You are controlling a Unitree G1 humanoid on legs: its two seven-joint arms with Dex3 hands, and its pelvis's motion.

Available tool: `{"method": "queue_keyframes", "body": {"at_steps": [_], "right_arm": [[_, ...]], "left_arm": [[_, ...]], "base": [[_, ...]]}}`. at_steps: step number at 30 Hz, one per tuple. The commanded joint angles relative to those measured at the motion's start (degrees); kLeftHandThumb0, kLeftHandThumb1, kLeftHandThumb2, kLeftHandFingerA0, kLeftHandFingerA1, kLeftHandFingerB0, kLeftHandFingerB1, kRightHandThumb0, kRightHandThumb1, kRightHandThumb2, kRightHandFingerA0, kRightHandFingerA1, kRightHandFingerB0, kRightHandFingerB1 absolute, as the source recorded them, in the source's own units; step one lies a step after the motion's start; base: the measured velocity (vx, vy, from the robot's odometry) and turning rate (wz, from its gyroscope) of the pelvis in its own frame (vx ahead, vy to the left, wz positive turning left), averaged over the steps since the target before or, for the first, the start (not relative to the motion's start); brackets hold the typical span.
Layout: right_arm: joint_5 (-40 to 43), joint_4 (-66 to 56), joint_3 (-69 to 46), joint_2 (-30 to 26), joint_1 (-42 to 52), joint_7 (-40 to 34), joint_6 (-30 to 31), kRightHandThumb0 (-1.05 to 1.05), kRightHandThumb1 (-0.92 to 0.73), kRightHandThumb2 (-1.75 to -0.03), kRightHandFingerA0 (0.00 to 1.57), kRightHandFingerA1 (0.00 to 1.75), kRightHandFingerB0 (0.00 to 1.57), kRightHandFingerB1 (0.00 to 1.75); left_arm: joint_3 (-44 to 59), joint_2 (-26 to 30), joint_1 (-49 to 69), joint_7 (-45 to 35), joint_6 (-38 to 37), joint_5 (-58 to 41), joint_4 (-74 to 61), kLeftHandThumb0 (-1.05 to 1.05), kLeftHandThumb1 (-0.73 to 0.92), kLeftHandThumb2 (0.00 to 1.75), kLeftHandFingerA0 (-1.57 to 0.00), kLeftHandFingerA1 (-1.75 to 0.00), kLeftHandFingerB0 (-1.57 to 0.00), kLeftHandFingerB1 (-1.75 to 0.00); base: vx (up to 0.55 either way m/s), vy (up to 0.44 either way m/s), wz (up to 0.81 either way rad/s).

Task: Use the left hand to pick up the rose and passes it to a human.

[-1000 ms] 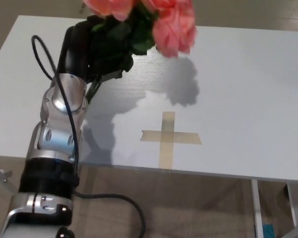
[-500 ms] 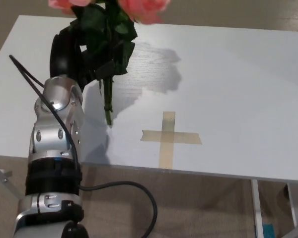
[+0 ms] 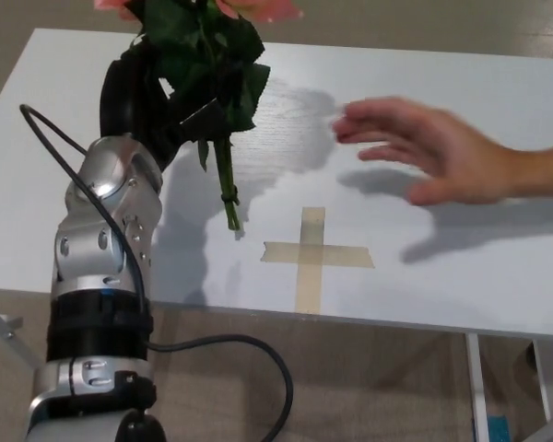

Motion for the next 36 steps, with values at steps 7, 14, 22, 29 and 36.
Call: {"method": "queue_keyframes", "body": {"at_steps": [7, 14, 22, 29, 36], "right_arm": [[-0.19, 0.21, 0.43, -0.38, 0.37, 0.78, 0.97, -0.26, -0.69, -0.6, 0.72, 0.46, 0.56, 0.4], [-0.05, 0.17, 0.49, -0.32, 0.27, 0.93, 1.01, -0.27, -0.69, -0.6, 0.73, 0.46, 0.57, 0.4], [0.05, 0.13, 0.49, -0.36, 0.22, 1.22, 1.05, -0.27, -0.69, -0.6, 0.73, 0.46, 0.57, 0.4], [0.09, 0.05, 0.51, 0.09, 0.13, 1.34, 0.96, -0.26, -0.69, -0.6, 0.73, 0.46, 0.57, 0.4], [0.12, -0.15, 0.55, 0.34, -0.55, 1.21, 1.08, -0.27, -0.69, -0.6, 0.71, 0.46, 0.56, 0.4]], "left_arm": [[-2.45, 0.29, 0.25, -0.6, 3.13, -3.79, -2.97, -0.19, 0.78, 0.71, -0.87, -1.45, -0.78, -0.93], [-4.66, -0.57, 1.19, -0.56, 2.63, -3.89, -3.21, -0.18, 0.78, 0.72, -0.83, -1.48, -0.79, -0.95], [-6.75, -1.22, 0.78, -0.24, 2.98, -4.18, -2.77, -0.17, 0.77, 0.72, -0.81, -1.49, -0.79, -0.95], [-8.98, -5.86, -1.04, 1.28, 2.24, -3.89, -0.1, -0.18, 0.77, 0.71, -0.83, -1.48, -0.78, -0.99], [-9.98, -9.34, -4.69, 2.39, 0.54, -4.24, 4.81, -0.19, 0.78, 0.69, -0.8, -1.47, -0.78, -0.98]], "base": [[0.0, 0.0, 0.0], [0.0, 0.0, 0.0], [0.0, 0.0, 0.0], [0.0, 0.0, 0.0], [0.0, 0.0, 0.0]]}}
